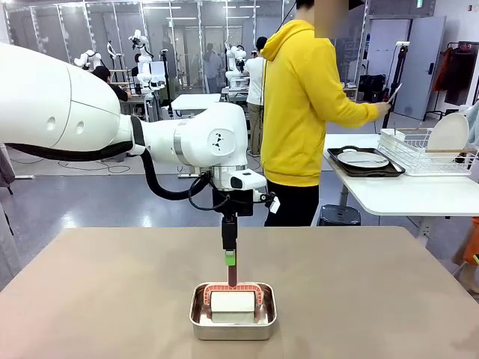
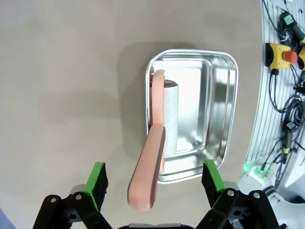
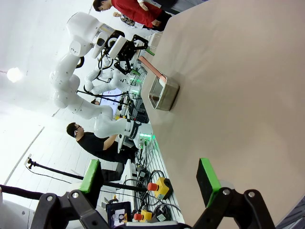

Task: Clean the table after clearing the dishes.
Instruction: When the right (or left) Handle tray is removed, use the right hand (or left hand) to clean the right (or left) side of the table with the Lint Roller.

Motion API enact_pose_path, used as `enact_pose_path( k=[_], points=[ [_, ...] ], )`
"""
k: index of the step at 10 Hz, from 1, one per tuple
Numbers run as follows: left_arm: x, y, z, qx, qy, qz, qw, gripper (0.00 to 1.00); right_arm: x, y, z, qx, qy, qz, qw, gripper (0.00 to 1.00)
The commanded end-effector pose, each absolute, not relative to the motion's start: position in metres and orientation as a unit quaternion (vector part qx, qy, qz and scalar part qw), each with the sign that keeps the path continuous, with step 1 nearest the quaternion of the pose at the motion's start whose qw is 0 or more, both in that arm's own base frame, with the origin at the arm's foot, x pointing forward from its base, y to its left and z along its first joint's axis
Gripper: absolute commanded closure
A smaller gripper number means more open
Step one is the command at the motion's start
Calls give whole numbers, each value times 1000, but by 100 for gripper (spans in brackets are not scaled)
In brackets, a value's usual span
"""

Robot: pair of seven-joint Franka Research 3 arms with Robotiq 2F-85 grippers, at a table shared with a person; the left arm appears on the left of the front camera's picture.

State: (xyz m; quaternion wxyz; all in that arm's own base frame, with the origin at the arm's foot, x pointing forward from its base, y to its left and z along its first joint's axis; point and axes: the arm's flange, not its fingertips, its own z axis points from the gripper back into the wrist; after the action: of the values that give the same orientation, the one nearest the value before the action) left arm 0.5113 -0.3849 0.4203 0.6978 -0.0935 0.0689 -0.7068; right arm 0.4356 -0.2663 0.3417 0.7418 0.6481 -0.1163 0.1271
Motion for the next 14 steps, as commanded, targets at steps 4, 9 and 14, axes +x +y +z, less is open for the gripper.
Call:
enact_pose_path(
  k=[4,9,14],
  points=[
    [495,-383,407,-95,47,-709,697,0,434,-266,344,648,-118,128,741,0],
    [490,-382,404,-86,58,-705,701,0,434,-266,344,648,-118,128,741,0],
    [487,-379,406,-81,51,-702,706,40,434,-266,344,648,-118,128,741,0]
  ],
)
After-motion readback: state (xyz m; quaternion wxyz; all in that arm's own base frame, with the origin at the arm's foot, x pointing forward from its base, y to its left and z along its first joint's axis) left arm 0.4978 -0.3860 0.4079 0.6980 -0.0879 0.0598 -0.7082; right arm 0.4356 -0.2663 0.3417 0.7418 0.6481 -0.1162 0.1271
